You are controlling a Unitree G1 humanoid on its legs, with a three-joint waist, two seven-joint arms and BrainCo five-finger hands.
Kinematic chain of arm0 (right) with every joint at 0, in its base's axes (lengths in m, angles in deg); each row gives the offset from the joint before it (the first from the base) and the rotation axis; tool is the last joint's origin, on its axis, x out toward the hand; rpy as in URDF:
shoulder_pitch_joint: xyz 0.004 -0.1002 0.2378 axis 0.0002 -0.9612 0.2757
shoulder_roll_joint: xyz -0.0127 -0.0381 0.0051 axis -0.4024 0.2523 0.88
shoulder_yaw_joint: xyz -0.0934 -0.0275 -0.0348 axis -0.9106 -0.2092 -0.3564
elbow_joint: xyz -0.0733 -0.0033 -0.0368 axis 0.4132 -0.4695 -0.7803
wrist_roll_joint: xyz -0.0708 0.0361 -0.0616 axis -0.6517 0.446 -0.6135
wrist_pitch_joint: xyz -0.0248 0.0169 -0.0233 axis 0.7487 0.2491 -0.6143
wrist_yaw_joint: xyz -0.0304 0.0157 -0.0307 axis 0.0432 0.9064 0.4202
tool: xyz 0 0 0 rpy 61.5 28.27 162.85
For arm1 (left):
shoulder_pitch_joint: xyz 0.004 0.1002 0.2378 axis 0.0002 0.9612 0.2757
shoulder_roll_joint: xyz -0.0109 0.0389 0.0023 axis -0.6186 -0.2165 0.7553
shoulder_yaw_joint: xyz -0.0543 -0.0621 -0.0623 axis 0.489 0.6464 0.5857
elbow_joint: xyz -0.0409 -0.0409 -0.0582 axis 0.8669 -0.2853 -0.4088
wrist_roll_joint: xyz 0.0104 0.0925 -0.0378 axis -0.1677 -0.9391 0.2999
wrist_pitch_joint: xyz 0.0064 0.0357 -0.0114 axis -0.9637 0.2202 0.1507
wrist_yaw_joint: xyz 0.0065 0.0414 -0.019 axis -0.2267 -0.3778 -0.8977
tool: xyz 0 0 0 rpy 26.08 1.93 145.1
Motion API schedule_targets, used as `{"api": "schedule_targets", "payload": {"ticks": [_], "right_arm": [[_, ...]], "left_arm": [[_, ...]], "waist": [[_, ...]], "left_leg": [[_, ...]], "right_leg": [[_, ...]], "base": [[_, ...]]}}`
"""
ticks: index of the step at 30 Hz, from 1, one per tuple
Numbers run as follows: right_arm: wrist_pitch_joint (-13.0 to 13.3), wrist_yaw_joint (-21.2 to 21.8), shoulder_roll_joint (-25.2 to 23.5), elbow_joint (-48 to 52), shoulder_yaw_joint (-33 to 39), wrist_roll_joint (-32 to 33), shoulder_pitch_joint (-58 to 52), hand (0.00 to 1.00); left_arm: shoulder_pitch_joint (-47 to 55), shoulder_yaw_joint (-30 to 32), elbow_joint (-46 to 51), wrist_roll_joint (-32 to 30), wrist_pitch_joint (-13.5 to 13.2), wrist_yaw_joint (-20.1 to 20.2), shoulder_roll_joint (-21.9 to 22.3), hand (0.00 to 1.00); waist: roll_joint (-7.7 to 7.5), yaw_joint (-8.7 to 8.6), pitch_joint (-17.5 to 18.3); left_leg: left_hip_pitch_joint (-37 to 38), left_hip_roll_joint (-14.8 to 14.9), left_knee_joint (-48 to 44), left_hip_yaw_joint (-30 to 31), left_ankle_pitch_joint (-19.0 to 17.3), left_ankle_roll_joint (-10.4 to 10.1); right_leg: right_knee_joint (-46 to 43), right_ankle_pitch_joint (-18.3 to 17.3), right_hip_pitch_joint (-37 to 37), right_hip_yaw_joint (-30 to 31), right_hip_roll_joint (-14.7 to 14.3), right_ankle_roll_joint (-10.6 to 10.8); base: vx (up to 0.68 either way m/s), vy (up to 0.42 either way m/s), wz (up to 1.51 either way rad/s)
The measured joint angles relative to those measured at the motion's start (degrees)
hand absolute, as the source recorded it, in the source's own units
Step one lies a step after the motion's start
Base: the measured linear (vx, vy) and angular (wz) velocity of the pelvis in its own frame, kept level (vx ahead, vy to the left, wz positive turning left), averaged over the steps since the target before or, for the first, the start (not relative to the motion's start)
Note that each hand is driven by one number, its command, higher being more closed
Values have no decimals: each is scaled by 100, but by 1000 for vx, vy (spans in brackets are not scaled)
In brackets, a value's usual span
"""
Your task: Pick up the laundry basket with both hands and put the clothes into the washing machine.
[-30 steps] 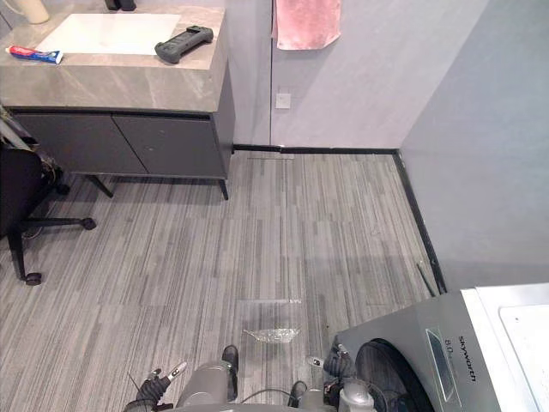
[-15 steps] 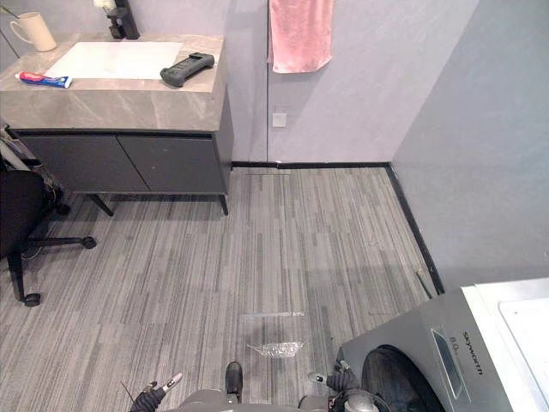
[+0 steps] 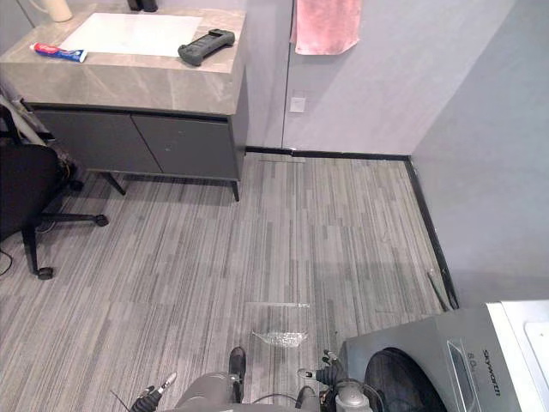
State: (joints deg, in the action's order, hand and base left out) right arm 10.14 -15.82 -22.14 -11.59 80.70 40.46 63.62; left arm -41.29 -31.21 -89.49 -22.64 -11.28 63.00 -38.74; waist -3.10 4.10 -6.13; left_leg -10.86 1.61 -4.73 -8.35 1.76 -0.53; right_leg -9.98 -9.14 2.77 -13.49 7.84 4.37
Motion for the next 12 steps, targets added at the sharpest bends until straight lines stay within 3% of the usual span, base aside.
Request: {"api": "schedule_targets", "payload": {"ticks": [7,12], "right_arm": [[78,-29,16,-178,3,250,-33,0],[130,-113,37,-298,6,351,-9,0]], "left_arm": [[41,-199,-9,-239,-43,-44,-57,0],[92,-294,-53,-328,-118,-121,-116,0]], "waist": [[-30,3,138],[-78,-16,165]], "left_leg": [[478,-117,924,100,426,0],[581,-242,1010,287,463,28]], "right_leg": [[228,4,-162,-60,-9,3],[353,-16,-370,-204,12,35]], "base": [[35,-19,7],[104,-12,15]]}}
